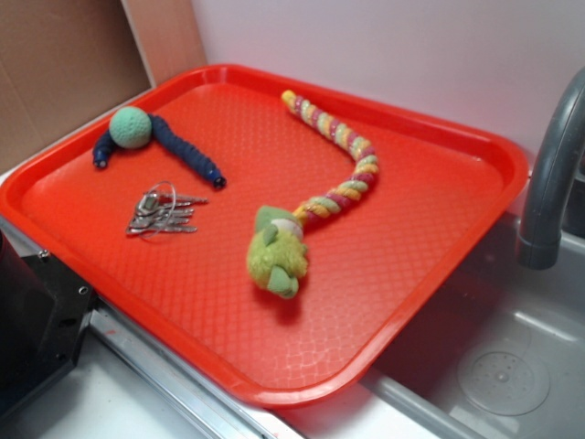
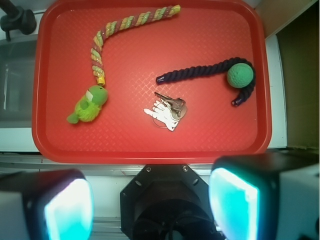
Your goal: Grab the green animal.
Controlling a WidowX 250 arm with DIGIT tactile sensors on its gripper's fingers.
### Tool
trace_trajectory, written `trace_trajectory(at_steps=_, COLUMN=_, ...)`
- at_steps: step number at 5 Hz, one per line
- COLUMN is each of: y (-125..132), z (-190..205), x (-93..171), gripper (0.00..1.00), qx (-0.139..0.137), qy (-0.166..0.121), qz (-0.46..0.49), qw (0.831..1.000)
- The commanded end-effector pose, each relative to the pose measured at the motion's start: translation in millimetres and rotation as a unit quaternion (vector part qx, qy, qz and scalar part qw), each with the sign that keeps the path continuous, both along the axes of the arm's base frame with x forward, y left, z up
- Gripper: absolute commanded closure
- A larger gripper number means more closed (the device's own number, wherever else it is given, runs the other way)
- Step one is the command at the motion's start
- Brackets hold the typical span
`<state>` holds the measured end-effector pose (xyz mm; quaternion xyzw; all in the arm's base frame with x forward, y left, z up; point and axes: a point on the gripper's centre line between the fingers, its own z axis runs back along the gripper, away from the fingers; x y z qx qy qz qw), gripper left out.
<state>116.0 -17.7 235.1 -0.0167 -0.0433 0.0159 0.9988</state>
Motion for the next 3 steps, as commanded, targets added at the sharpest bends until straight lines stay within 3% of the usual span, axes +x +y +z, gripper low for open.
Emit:
trace_trajectory(at_steps=1, y=0, z=0, x=0, gripper=0.0, qx=0.0, qy=0.0, qz=0.0, qw=1.0)
trace_trajectory(at_steps=2, y=2, z=-8, x=3, gripper=0.0, qx=-0.029, qy=-0.004, qz=0.125, qw=0.992)
trace_trajectory(at_steps=3, y=-6, z=-21, x=9, gripper=0.0, qx=-0.062, qy=-0.024, qz=0.246, qw=0.967)
